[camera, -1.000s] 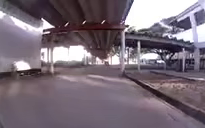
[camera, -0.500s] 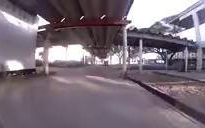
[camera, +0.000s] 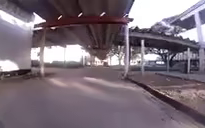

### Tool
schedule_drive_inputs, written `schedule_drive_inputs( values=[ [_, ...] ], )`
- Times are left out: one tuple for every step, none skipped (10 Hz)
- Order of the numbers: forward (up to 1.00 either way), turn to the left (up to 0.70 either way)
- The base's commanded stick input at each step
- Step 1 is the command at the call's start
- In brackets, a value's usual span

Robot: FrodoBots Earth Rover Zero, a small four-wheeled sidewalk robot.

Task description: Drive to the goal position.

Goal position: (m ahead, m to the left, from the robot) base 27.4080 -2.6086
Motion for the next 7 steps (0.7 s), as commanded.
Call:
schedule_drive_inputs(
  values=[
    [0.85, 0.0],
    [0.85, 0.0],
    [0.85, 0.0],
    [0.85, 0.0],
    [0.85, 0.0],
    [0.85, 0.0],
    [0.85, 0.0]
  ],
)
